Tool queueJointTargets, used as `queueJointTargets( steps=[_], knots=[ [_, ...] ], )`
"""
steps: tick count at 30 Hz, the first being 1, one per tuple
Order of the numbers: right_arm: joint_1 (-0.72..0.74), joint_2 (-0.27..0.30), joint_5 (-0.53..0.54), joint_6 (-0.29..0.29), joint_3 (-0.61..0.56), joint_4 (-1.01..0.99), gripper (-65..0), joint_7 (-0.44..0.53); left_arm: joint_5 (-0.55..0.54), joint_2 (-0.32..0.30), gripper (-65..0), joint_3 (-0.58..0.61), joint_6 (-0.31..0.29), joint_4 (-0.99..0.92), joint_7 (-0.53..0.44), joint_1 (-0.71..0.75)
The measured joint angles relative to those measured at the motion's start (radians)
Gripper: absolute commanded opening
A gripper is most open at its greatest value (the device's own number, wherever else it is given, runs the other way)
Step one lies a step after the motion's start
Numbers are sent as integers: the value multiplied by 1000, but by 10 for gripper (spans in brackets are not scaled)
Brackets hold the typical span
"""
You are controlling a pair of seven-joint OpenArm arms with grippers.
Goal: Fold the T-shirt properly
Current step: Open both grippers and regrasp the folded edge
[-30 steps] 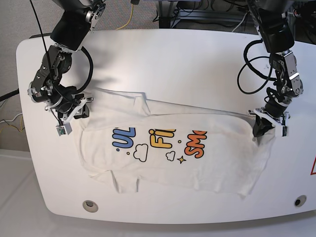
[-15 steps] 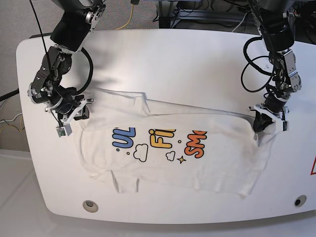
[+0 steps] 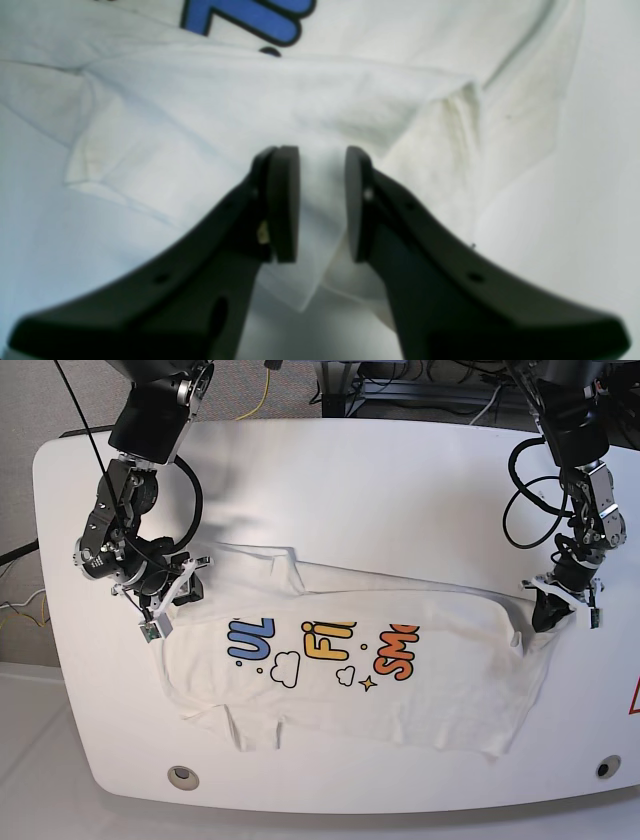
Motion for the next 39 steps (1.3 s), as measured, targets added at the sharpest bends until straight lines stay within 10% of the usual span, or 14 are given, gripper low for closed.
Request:
queueJointTargets(
  steps=[14, 39],
  knots=[
    [0, -17, -11, 0, 0, 0, -490, 0, 0, -14, -227, -64, 1, 2, 2, 3],
    [-9, -14, -11, 0, 0, 0, -490, 2, 0, -19, -206, -97, 0, 1, 2, 0]
  ],
)
